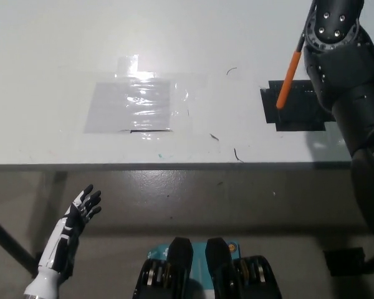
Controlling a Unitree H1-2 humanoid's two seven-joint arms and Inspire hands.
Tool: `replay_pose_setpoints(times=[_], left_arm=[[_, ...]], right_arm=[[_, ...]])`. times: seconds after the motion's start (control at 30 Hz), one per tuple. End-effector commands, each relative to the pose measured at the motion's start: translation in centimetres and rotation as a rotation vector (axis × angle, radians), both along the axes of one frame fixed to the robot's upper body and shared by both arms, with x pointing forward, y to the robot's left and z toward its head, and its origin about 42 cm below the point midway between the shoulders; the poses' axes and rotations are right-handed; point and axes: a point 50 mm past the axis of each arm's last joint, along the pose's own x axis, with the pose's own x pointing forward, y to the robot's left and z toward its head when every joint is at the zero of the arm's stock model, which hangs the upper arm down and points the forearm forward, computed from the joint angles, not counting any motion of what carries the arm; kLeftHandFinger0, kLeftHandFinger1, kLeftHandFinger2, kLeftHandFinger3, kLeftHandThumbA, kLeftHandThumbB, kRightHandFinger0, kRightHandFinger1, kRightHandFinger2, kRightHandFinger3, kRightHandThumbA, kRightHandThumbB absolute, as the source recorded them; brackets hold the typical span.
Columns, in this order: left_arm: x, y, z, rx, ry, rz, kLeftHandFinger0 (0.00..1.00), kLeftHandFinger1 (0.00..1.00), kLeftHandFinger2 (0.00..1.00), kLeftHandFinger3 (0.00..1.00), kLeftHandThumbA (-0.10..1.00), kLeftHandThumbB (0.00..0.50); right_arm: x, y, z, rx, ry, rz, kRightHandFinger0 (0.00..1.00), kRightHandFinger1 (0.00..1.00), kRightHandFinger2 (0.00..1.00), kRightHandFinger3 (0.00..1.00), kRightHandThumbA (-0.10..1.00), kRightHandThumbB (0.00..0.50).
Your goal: The robot uses it right hand to pick up an extended orange duster kept in the middle of the desk and presses its handle against the desk to collapse it
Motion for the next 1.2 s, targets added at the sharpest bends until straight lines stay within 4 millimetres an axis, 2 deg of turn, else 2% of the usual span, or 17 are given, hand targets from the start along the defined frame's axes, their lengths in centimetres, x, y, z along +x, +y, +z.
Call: replay_pose_setpoints(times=[0.0, 0.03, 0.07, 0.1, 0.2, 0.3, 0.4, 0.53, 0.7, 0.87, 1.07, 1.1, 1.17], left_arm=[[0.3, 0.3, 1.4, 0.041, -0.075, -0.031, 1.00, 1.00, 1.00, 1.00, 1.00, 0.309], [0.3, 0.3, 1.4, 0.042, -0.075, -0.031, 1.00, 1.00, 1.00, 1.00, 1.00, 0.309], [0.4, 0.2, 1.5, 0.041, -0.076, -0.033, 1.00, 1.00, 1.00, 1.00, 1.00, 0.304], [0.4, 0.2, 1.5, 0.042, -0.076, -0.035, 1.00, 1.00, 1.00, 1.00, 1.00, 0.303], [0.3, 0.2, 1.5, 0.042, -0.075, -0.035, 1.00, 1.00, 1.00, 1.00, 1.00, 0.300], [0.3, 0.2, 1.5, 0.044, -0.076, -0.036, 1.00, 1.00, 1.00, 1.00, 1.00, 0.298], [0.4, 0.3, 1.5, 0.049, -0.076, -0.045, 1.00, 1.00, 1.00, 1.00, 1.00, 0.283], [0.3, 0.2, 1.4, 0.053, -0.073, -0.044, 1.00, 1.00, 1.00, 1.00, 1.00, 0.287], [0.3, 0.2, 1.3, 0.055, -0.068, -0.049, 1.00, 1.00, 1.00, 1.00, 1.00, 0.291], [0.1, 0.0, 1.2, 0.048, -0.065, -0.050, 1.00, 1.00, 1.00, 1.00, 1.00, 0.285], [-0.1, -0.1, 1.0, 0.053, -0.058, -0.057, 1.00, 1.00, 1.00, 1.00, 1.00, 0.303], [-0.1, -0.1, 1.0, 0.054, -0.058, -0.058, 1.00, 1.00, 1.00, 1.00, 1.00, 0.306], [-0.1, -0.2, 1.0, 0.050, -0.060, -0.057, 1.00, 1.00, 1.00, 1.00, 1.00, 0.306]], right_arm=[[-0.6, 1.0, 3.5, 0.014, -0.138, 0.010, 0.00, 0.03, 0.51, 0.60, -0.10, 0.118], [-0.6, 1.0, 3.5, 0.012, -0.138, 0.010, 0.00, 0.00, 0.51, 0.59, -0.10, 0.118], [-0.7, 1.1, 3.3, -0.031, -0.144, -0.001, 0.00, 0.01, 0.51, 0.61, -0.10, 0.099], [-0.7, 1.2, 3.0, -0.066, -0.151, -0.013, 0.00, 0.00, 0.56, 0.64, -0.10, 0.099], [-0.9, 1.2, 2.4, -0.130, -0.173, -0.060, 0.00, 0.00, 0.64, 0.67, -0.10, 0.123], [-0.9, 1.3, 2.3, -0.143, -0.184, -0.076, 0.00, 0.01, 0.64, 0.66, -0.10, 0.125], [-1.0, 1.4, 1.7, -0.142, -0.181, -0.086, 0.00, 0.01, 0.57, 0.59, -0.10, 0.102], [-1.1, 1.4, 1.5, -0.140, -0.189, -0.106, 0.00, 0.03, 0.58, 0.65, -0.10, 0.089], [-1.1, 1.2, 0.8, -0.136, -0.185, -0.123, 0.00, 0.03, 0.56, 0.66, -0.10, 0.089], [-1.1, 1.1, -0.3, -0.103, -0.156, -0.120, 0.00, 0.00, 0.51, 0.62, -0.10, 0.080], [-1.2, 0.8, -2.1, -0.101, -0.134, -0.157, 0.00, 0.00, 0.39, 0.51, -0.10, 0.079], [-1.2, 0.8, -2.5, -0.109, -0.133, -0.170, 0.00, 0.00, 0.39, 0.51, -0.10, 0.080], [-1.3, 0.8, -3.4, -0.110, -0.118, -0.157, 0.00, 0.00, 0.45, 0.61, -0.10, 0.061]])
